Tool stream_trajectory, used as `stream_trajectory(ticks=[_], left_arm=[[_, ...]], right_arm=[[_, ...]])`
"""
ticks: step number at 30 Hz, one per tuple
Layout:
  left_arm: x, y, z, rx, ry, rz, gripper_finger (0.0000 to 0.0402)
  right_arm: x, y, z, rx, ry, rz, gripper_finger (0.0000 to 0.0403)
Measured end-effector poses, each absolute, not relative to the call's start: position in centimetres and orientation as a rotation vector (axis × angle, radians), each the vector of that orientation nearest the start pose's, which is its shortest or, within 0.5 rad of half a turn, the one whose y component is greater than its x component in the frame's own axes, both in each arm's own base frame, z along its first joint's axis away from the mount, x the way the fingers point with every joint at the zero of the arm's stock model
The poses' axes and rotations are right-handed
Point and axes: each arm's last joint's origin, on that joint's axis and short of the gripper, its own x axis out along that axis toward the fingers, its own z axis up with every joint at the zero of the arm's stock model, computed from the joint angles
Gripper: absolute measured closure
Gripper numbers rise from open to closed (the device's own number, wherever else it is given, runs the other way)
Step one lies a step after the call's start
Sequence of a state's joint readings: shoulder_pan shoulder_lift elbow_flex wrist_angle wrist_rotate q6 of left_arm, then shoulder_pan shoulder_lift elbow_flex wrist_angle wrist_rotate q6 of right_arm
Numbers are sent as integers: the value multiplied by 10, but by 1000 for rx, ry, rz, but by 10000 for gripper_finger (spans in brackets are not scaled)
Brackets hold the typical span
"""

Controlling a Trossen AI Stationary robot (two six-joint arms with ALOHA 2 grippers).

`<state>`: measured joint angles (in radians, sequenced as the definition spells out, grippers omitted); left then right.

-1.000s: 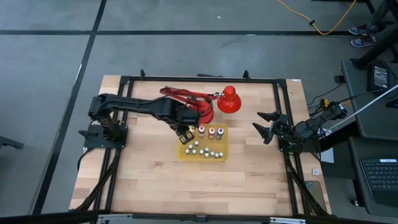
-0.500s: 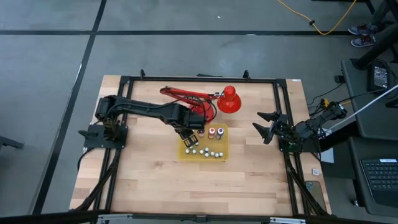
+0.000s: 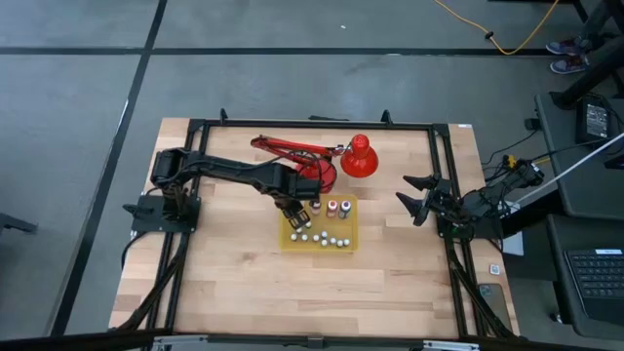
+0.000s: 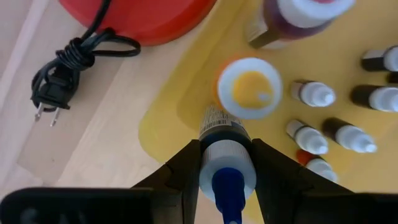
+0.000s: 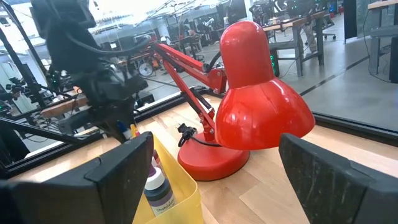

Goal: Pick & Place food coloring
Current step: Put the big blue food bottle into the yellow bin, then return to home position

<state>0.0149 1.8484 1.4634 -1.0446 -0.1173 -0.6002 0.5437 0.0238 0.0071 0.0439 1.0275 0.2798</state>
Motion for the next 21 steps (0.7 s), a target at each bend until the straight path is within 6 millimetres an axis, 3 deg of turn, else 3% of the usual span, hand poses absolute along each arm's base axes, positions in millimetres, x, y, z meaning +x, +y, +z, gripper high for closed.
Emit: stream_trajectory(ticks=[8, 21], left_arm=[[354, 16, 217, -423, 1342, 515, 276], [358, 16, 225, -417, 1322, 501, 166]], right_arm=[[85, 23, 168, 294, -87, -478, 56], [85, 23, 168, 293, -87, -479, 56]])
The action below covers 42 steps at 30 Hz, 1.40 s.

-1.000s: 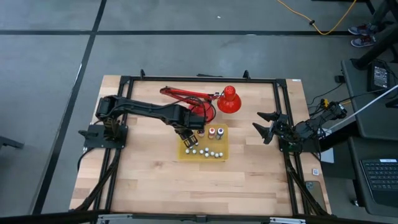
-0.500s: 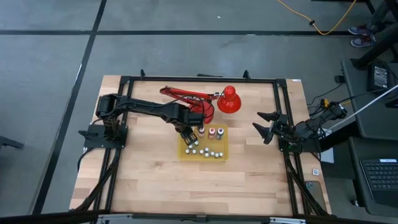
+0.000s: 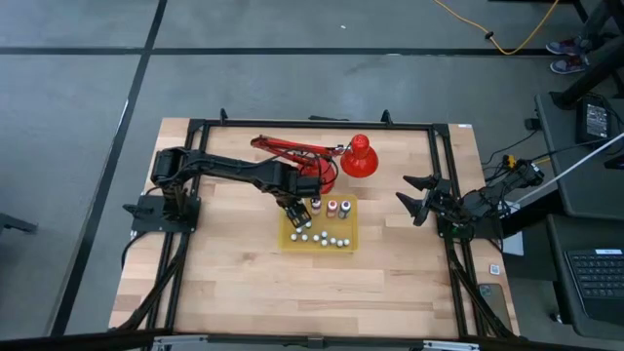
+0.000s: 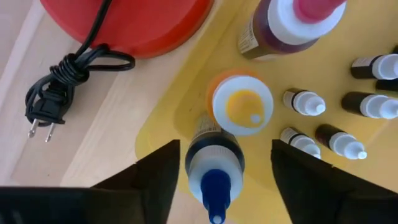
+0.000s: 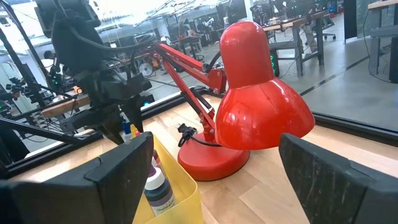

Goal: Pick & Place food coloring
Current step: Return to home position

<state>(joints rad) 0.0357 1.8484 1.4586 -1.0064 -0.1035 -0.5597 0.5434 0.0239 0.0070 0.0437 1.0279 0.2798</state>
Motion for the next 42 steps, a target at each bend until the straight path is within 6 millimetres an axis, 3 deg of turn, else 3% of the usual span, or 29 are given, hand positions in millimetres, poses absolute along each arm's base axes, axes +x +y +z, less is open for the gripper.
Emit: stream_trajectory(ticks=[3, 10, 19, 28, 42], left_arm=[[357, 16, 227, -429, 1321, 495, 138], [346, 16, 253, -438, 1234, 514, 71], [303, 7, 265, -382, 1200, 460, 35], [247, -1, 245, -367, 1101, 263, 34], [158, -4, 214, -306, 752, 169, 34]], right_arm=[[85, 23, 168, 294, -87, -478, 56], [85, 23, 168, 294, -87, -479, 56], [85, 23, 168, 293, -87, -479, 56], [85, 23, 168, 294, -87, -478, 56], [85, 23, 168, 293, -87, -479, 56]])
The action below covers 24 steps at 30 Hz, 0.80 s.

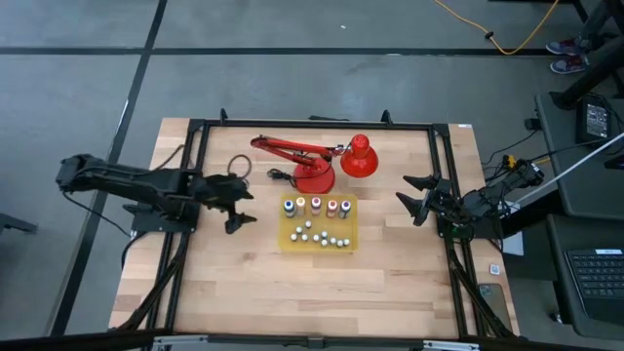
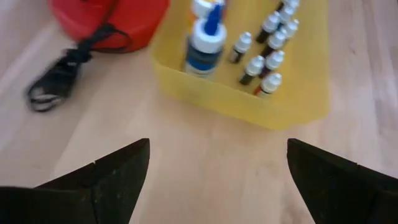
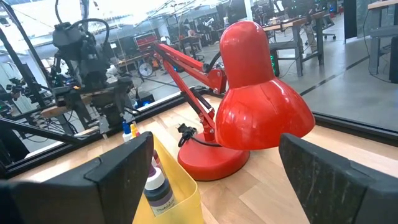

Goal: Pick & Place food coloring
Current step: Return to home position

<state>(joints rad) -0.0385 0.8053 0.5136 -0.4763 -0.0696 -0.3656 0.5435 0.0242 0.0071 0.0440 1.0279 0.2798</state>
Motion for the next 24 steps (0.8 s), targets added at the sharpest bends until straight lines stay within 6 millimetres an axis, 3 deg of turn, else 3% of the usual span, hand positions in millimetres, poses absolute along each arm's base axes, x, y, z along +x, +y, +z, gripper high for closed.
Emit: stream_trajectory(ticks=[10, 24], left_arm=[[119, 12, 200, -398, 516, 341, 34], [99, 26, 188, -432, 214, 416, 35]], right_arm=[[85, 23, 168, 293, -86, -478, 56], [85, 23, 168, 294, -87, -478, 56]])
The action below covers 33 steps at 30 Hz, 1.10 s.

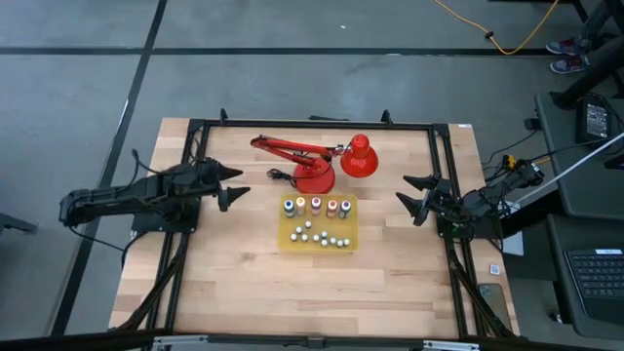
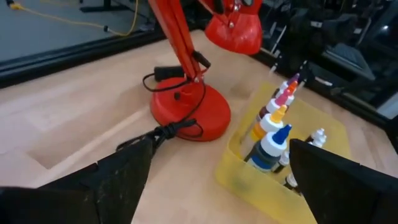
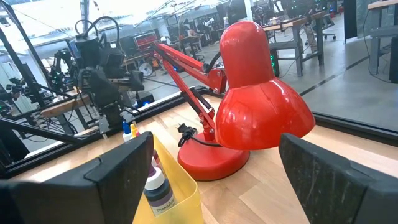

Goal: Pick & Place food coloring
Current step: Return to home position

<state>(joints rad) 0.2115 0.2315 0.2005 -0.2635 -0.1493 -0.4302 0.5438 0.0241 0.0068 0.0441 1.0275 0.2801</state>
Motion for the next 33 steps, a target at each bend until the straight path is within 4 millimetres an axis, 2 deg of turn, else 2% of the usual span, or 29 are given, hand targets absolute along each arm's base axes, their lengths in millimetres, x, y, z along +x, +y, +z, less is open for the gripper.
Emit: stream_trajectory(ticks=[12, 21, 27, 29, 33], left_arm=[[86, 32, 169, -339, 112, 518, 36], [81, 38, 171, -284, 78, 627, 35], [80, 38, 170, -262, 110, 610, 35], [80, 38, 170, -204, 130, 629, 36], [77, 42, 170, 18, 198, 768, 34]], right_arm=[[85, 23, 168, 293, -87, -478, 56], [85, 23, 168, 293, -87, -478, 56], [85, 23, 168, 293, -86, -478, 56], [85, 23, 168, 293, -87, -478, 56], [85, 23, 168, 294, -87, -478, 56]])
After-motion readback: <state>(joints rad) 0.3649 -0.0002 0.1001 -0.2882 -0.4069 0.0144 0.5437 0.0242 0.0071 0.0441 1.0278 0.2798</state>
